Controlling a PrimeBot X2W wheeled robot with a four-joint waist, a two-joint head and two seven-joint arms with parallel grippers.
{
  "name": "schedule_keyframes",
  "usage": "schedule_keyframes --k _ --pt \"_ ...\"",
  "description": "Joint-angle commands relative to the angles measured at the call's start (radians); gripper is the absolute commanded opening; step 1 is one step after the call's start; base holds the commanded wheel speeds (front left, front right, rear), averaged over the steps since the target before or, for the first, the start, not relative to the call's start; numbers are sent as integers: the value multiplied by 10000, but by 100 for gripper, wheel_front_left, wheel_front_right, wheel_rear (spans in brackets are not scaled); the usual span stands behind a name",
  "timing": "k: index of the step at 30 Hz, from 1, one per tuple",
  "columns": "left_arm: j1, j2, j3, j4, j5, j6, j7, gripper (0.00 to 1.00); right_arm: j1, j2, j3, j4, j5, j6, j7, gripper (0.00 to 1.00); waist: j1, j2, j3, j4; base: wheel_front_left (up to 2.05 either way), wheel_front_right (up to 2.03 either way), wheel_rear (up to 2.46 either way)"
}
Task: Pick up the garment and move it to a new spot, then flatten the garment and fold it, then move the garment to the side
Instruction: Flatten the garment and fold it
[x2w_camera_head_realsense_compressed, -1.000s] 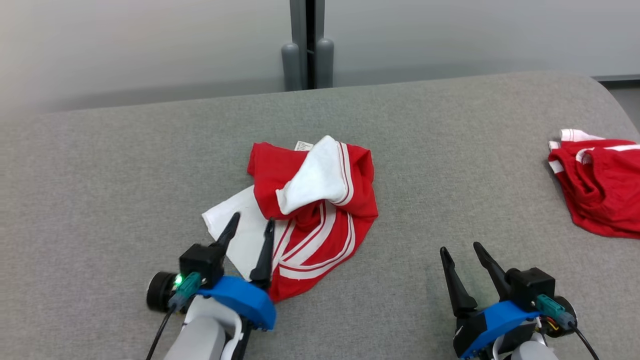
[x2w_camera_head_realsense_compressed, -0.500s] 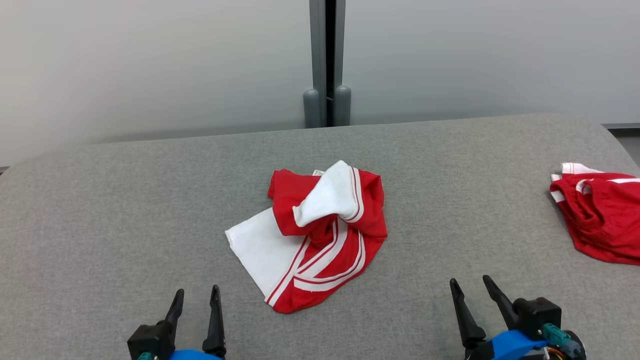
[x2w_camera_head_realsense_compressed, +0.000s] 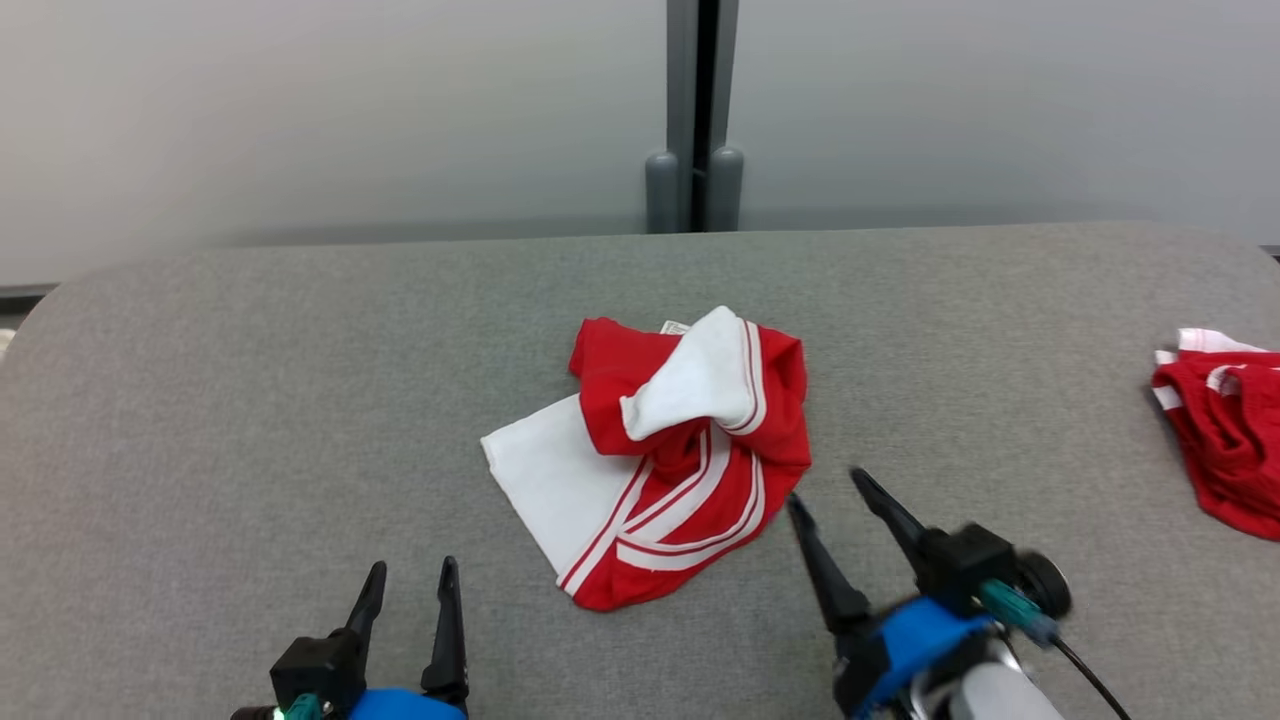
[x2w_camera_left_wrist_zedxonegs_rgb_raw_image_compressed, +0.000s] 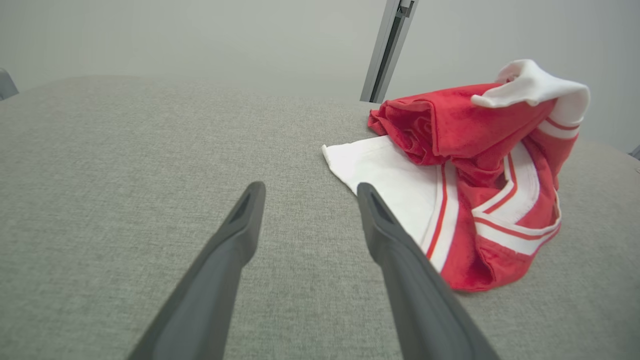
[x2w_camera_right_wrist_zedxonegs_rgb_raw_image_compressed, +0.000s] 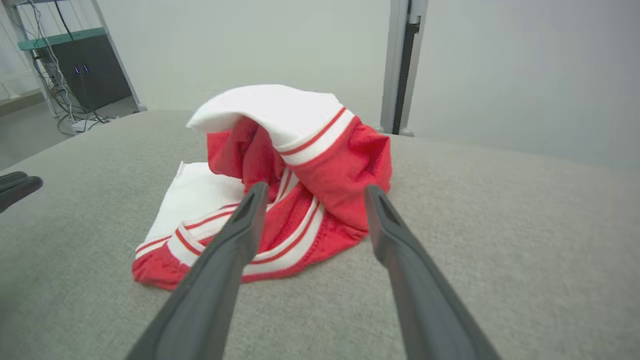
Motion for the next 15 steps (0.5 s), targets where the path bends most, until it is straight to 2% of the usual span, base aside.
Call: schedule_keyframes --k 1,5,8,15 --pt "-122 -2 -75 24 -15 -47 -29 100 -300 -25 242 -87 -97 0 -7 100 0 0 173 195 0 0 0" --pt "-334 -2 -185 121 -76 -49 -29 100 -1159 -34 1004 30 -387 -1 -7 100 0 0 410 557 0 0 0" --pt "-399 -2 -250 206 -137 -80 -29 100 -1752 -34 1302 385 -1039 -1 -7 100 0 0 564 806 0 0 0" --pt "-604 -3 -361 395 -264 -142 -29 100 -2561 -32 1010 1113 -2163 -1 -7 100 0 0 871 1174 0 0 0"
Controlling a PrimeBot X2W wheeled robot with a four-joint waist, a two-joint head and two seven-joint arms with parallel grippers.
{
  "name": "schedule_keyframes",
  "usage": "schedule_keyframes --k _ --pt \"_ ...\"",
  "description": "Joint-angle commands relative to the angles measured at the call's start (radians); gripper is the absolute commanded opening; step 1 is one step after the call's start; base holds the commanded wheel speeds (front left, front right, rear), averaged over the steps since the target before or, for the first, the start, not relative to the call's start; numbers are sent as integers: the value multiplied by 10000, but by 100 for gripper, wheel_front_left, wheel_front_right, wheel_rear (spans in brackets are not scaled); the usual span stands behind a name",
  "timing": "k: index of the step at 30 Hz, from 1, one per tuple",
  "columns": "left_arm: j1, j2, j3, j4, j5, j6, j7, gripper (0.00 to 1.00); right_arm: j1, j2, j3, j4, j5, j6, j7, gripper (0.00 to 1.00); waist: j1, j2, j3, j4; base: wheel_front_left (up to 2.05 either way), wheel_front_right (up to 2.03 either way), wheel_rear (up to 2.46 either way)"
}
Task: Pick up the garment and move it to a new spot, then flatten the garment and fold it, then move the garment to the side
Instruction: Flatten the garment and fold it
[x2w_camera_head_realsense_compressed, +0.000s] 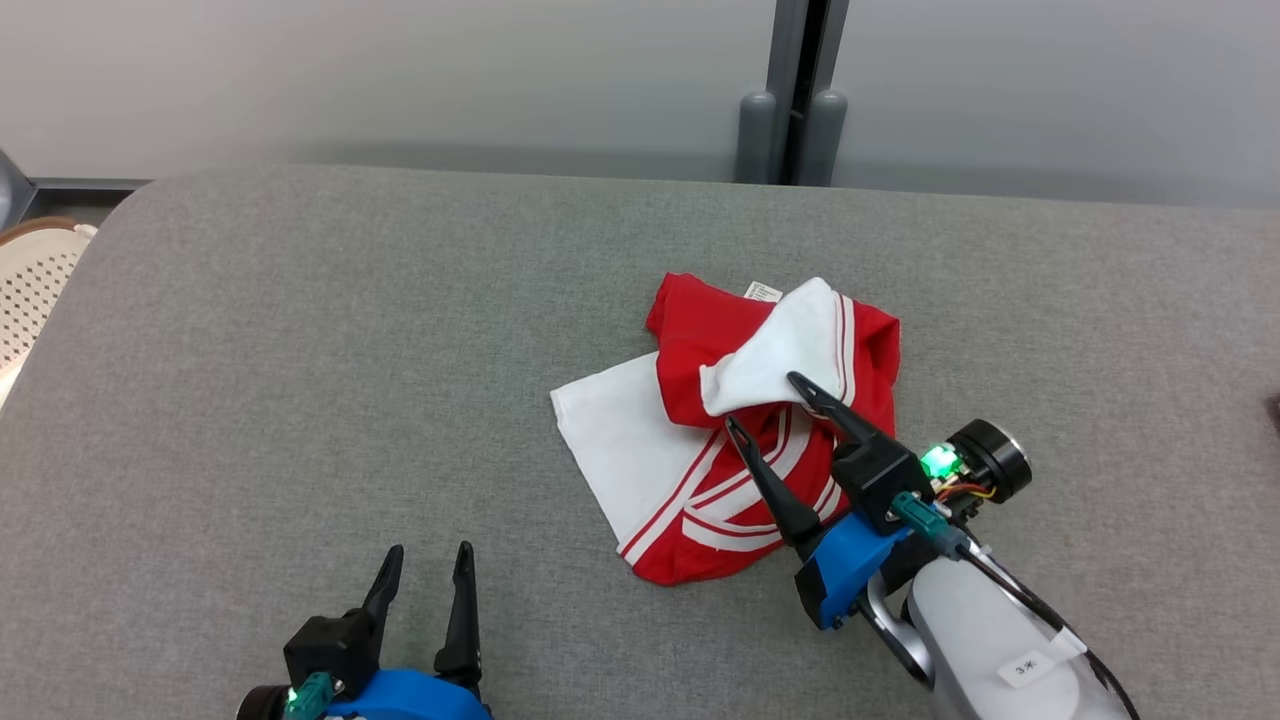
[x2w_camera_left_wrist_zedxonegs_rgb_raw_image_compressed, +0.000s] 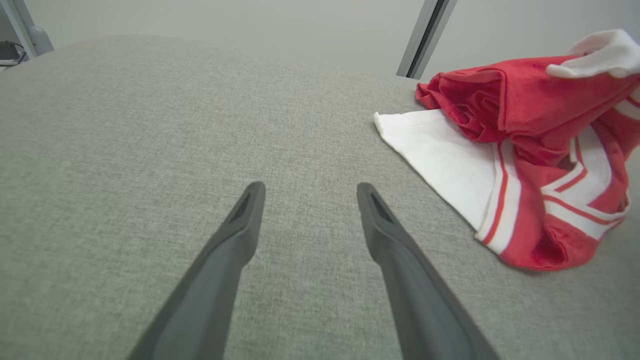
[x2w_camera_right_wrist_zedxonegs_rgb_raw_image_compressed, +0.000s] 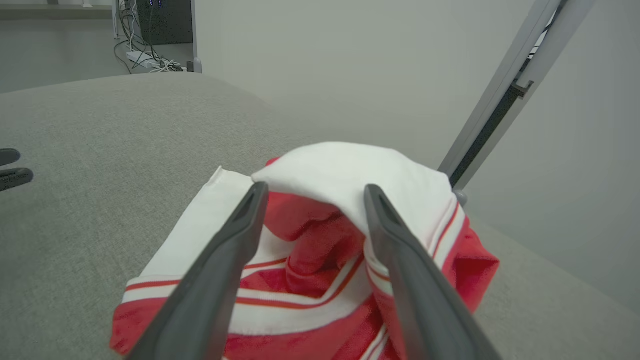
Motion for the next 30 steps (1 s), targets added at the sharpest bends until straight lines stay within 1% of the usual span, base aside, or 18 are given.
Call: schedule_keyframes --k 1,5,6,7,8,12,18,21,25,28,30 --pt "-225 -4 -59 17 -59 -21 -29 100 -350 -42 -155 151 -256 -3 -9 100 -1 0 157 148 0 0 0" --pt "-362 -3 -140 61 -118 -32 -29 100 -659 -42 -267 615 -620 -3 -7 100 -1 0 283 268 0 0 0" --pt "-407 -4 -214 70 -164 -31 -29 100 -820 -42 -293 735 -564 -3 -9 50 -1 0 335 332 0 0 0" --pt "-414 -3 -249 74 -189 -28 -29 100 -870 -38 -280 701 -463 -3 -9 15 -1 0 349 360 0 0 0" --pt "-437 -3 -284 80 -200 -32 -29 100 -909 -39 -269 592 -359 -3 -9 0 -1 0 365 384 0 0 0" --pt "-475 -3 -326 112 -207 -24 -29 100 -882 -41 -372 134 -139 -3 -9 0 -1 0 305 390 0 0 0" --pt "-294 -3 -349 209 -173 -26 -29 100 -1014 -39 -773 -106 74 -3 -7 0 -1 0 83 377 0 0 0" --pt "-210 -3 -364 183 -154 -30 -29 100 -1280 -25 -709 -690 543 -2 -10 0 -1 0 -28 386 0 0 0" --pt "-167 -2 -391 217 -154 -53 -29 100 -2034 -24 -361 -1892 1505 -2 -9 0 -1 0 -179 432 0 0 0" --pt "-133 -3 -426 252 -188 -78 -29 100 -2851 -18 63 -2821 2318 -2 -7 0 -1 0 -289 520 0 0 0" --pt "-43 -2 -448 272 -246 -79 -29 100 -3376 -61 -87 -3363 3074 -3 -9 0 -1 0 -367 592 0 0 0"
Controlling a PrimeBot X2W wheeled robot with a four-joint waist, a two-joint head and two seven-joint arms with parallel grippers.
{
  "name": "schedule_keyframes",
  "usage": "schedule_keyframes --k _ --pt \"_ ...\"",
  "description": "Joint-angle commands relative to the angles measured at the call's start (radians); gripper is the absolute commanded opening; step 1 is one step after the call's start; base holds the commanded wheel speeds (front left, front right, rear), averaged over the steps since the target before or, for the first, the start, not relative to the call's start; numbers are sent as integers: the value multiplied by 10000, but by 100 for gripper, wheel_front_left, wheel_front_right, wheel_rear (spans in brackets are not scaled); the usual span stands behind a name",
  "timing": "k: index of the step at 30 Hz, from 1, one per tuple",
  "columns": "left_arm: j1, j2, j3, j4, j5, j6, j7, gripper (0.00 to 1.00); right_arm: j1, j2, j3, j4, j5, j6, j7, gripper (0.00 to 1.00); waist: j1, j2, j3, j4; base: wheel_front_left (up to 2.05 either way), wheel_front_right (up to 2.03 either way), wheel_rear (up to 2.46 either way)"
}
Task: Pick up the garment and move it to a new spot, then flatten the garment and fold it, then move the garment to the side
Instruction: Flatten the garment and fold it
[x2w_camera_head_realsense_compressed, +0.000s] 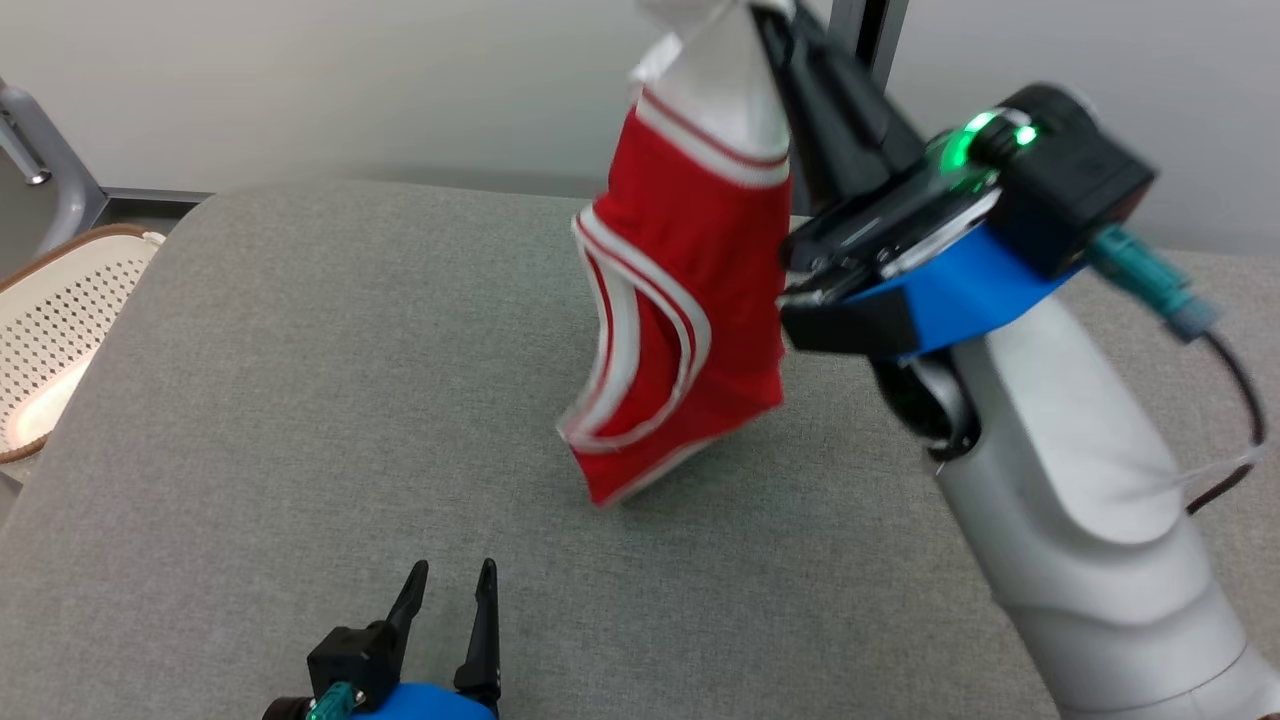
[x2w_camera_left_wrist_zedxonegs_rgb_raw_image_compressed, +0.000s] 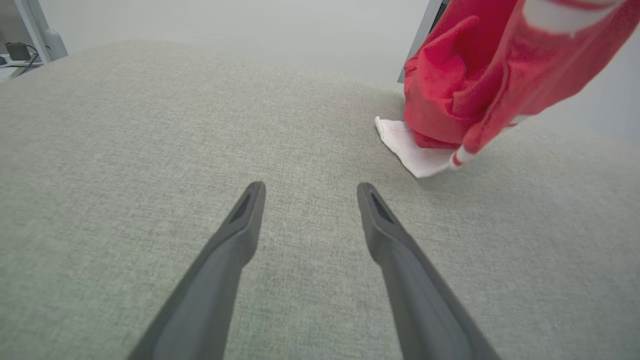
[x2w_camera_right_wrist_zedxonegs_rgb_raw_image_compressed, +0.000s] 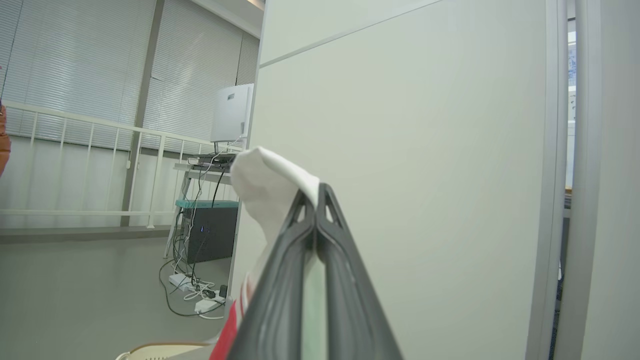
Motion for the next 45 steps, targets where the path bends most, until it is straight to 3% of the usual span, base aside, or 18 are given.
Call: schedule_keyframes --k 1,4,7,13,14,15,17,20,27,33,40,45 --pt "108 1 26 15 -63 -19 -29 100 -431 -80 -260 -275 385 -3 -7 0 0 0 -42 39 0 0 0" --pt "186 2 21 23 -96 23 -29 100 -851 -61 -985 -359 557 -3 -7 0 0 0 -98 132 0 0 0" --pt "234 0 42 -26 -137 56 -29 100 -924 -95 -2002 266 -169 -3 -7 0 0 0 -51 196 0 0 0" --pt "86 0 -6 -114 -158 53 -29 100 -63 -1027 -4665 2684 -1525 -3 -7 0 0 0 231 323 0 0 0" --pt "60 0 -18 -104 -131 40 -27 100 111 -1262 -5131 3382 -1913 -3 -7 61 0 0 275 327 0 0 0" --pt "34 0 -42 -86 -99 19 -29 100 111 -1373 -5661 3809 -2104 -3 -18 100 0 0 318 331 0 0 0" --pt "-33 0 -58 -67 -71 -22 -29 100 298 -1625 -6445 4607 -2849 -2 -23 100 0 0 400 334 0 0 0" --pt "-58 0 37 -80 -16 -41 -29 100 666 -1458 -7209 4999 -3547 0 -19 100 0 0 525 260 0 0 0" --pt "-248 0 111 -9 88 -104 -29 100 1054 -599 -6942 4869 -3897 0 -18 100 0 0 655 46 0 0 0" --pt "-405 2 -26 25 49 -145 -29 100 1306 -124 -4827 5437 -2941 -2 -17 100 0 0 702 90 0 0 0" --pt "-466 -1 -221 28 -9 -146 -29 100 828 -64 -1526 6889 -431 -2 329 100 0 0 980 379 0 0 0" --pt "-524 0 -190 35 -10 -138 -29 100 449 -172 -543 7573 382 -2 730 100 0 0 1221 595 0 0 0"
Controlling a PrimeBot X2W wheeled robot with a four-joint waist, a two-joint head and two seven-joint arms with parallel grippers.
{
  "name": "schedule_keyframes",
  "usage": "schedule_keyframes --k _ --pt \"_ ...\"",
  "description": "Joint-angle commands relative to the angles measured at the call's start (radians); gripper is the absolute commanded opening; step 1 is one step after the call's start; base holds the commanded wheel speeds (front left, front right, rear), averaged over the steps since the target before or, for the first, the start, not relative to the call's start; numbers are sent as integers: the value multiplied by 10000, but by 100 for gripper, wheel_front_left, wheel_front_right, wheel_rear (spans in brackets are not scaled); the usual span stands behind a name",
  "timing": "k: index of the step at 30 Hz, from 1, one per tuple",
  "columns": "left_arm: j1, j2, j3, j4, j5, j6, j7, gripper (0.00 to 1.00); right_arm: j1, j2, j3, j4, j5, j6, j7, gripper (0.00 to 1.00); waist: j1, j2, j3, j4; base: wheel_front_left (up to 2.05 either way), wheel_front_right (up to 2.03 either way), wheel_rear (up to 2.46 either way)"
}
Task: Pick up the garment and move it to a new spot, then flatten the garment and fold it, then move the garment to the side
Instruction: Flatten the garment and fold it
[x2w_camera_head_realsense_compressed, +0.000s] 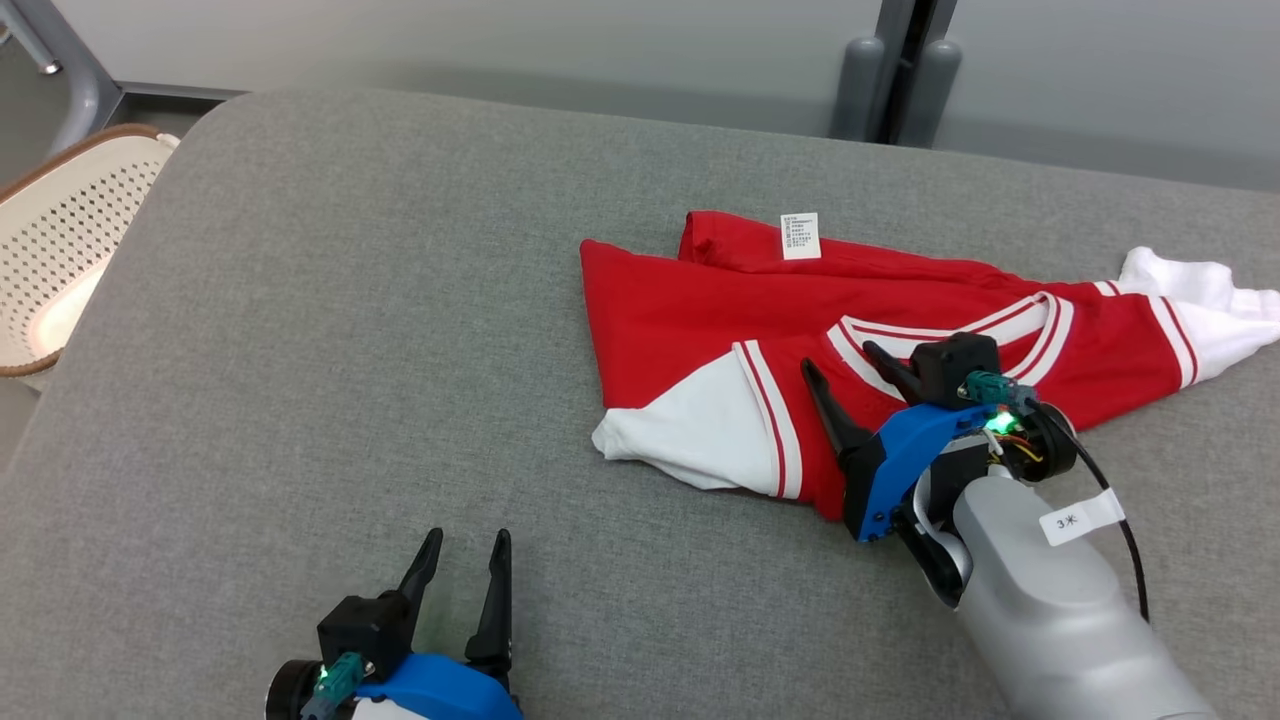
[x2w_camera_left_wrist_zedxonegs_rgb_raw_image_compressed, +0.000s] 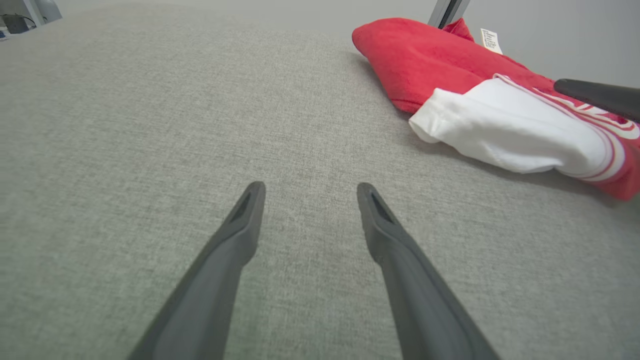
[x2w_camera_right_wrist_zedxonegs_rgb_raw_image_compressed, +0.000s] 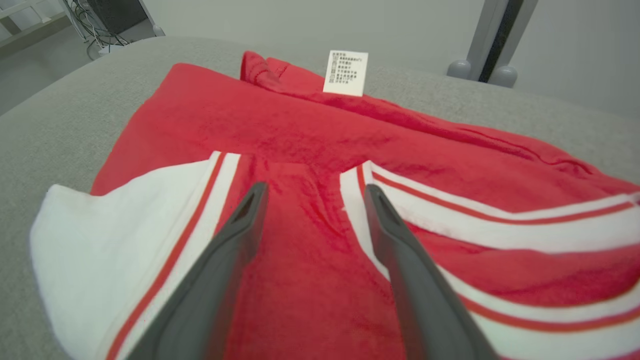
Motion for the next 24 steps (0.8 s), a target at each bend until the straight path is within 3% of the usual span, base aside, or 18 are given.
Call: schedule_keyframes --k 1,12,14,15,16,17,24 --pt "-162 -2 25 3 -9 12 -29 100 -265 -205 111 247 192 0 12 100 0 0 142 132 0 0 0" --pt "-314 -3 -37 -15 -65 13 -29 100 -738 -267 240 1466 354 0 -315 100 0 0 361 246 0 0 0" --pt "-336 -3 -54 -18 -77 23 -29 100 -755 -251 309 1509 372 0 -329 95 0 0 377 241 0 0 0" --pt "-397 -2 -80 -23 -92 25 -29 100 -768 -230 479 1584 450 0 -361 38 0 0 406 237 0 0 0" --pt "-397 -2 -80 -23 -92 25 -29 100 -768 -230 479 1584 450 0 -361 38 0 0 406 237 0 0 0" --pt "-430 -2 -97 -15 -93 21 -29 100 -790 -219 587 1605 449 0 -374 0 0 0 417 238 0 0 0" --pt "-469 -2 -93 15 -68 27 -29 100 -1017 -295 1087 1345 704 0 -616 0 0 0 425 232 0 0 0"
